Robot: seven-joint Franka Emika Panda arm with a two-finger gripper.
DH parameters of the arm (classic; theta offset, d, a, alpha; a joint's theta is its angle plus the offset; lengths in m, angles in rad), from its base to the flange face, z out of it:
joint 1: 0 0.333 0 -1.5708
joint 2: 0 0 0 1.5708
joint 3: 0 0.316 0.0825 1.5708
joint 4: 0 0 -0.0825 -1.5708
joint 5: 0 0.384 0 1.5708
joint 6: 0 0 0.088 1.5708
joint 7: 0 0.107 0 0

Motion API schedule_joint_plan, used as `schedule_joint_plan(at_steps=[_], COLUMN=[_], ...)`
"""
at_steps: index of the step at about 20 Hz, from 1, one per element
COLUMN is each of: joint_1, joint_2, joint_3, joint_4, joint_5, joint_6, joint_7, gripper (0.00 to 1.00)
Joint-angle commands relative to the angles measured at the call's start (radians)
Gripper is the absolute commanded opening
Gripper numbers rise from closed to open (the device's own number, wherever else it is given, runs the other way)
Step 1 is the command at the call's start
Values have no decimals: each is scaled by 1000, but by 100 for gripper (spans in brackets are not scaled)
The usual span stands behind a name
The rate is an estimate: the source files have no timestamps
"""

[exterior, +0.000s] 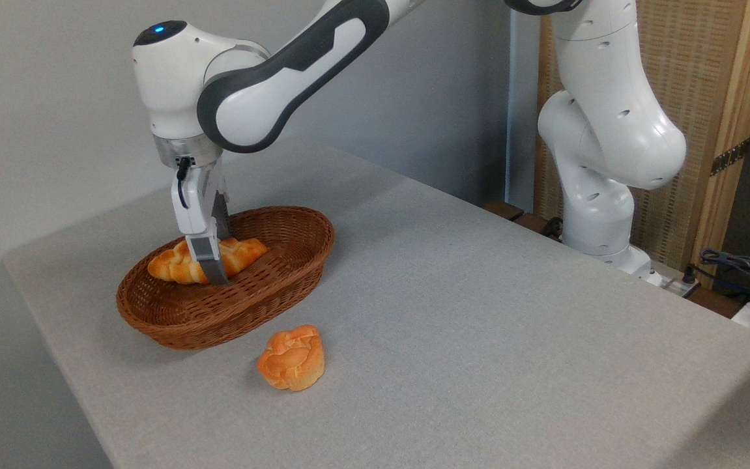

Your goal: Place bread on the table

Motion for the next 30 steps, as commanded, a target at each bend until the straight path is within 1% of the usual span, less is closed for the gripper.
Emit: schedule_joint_plan(at_steps=[1,2,3,12,15,18,21,27,28,30], joint_1=[-1,-1,-1,0,2,3,15,20,20,19], joint_2=[6,6,6,3,-6,-22,-43,-80,-91,-129], joint_3=[8,8,8,10,10,11,13,28,34,72], joint_4=[-1,-1,-1,1,4,10,13,13,13,13], joint_5=[11,11,11,11,-1,-1,-29,-38,-52,-85], joint_6=[9,9,9,9,8,6,5,-5,-5,-20], joint_7=[17,17,18,21,-1,-35,-54,-57,-58,-71], gripper=[52,37,28,28,28,28,28,28,28,29])
